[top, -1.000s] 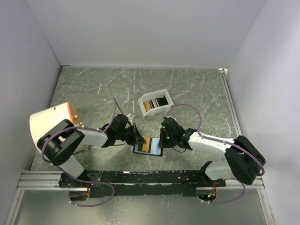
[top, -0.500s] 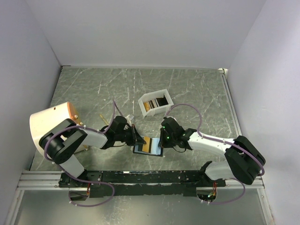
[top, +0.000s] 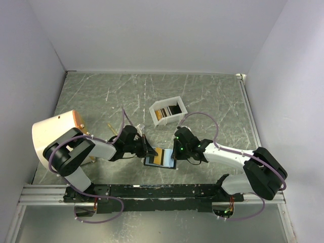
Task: Put the credit cards into the card holder
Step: Insert the credit card into the card holder.
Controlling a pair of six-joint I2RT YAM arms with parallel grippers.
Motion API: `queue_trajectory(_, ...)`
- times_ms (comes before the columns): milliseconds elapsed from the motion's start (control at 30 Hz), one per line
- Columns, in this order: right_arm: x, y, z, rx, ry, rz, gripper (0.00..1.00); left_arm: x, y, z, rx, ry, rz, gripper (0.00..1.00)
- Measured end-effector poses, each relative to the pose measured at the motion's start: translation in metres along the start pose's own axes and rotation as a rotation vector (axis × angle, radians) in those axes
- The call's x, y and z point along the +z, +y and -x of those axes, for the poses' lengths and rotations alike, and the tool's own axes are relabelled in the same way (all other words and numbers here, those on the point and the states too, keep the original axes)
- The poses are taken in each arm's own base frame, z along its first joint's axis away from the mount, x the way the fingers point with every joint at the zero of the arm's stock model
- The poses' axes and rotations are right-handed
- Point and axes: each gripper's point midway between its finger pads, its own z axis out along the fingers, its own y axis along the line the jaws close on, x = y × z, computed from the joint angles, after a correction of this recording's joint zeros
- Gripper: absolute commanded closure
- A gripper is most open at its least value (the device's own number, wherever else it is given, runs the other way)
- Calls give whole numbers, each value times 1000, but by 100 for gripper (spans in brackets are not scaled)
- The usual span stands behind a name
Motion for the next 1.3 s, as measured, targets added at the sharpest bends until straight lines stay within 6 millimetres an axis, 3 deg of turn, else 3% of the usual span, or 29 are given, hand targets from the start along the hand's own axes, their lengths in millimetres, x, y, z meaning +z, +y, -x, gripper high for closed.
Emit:
queue_trajectory(667,0,0,-1,8,-1,-1,87,7,-1,1,-40,13,-5,92)
queue_trajectory(1067,-8,0,1,11,-5,-5,80,4,-4,4,-31,8,22,54)
queue_trajectory(1300,-17,7,11,11,-36,14,80,-3,-4,7,-36,-10,68,50)
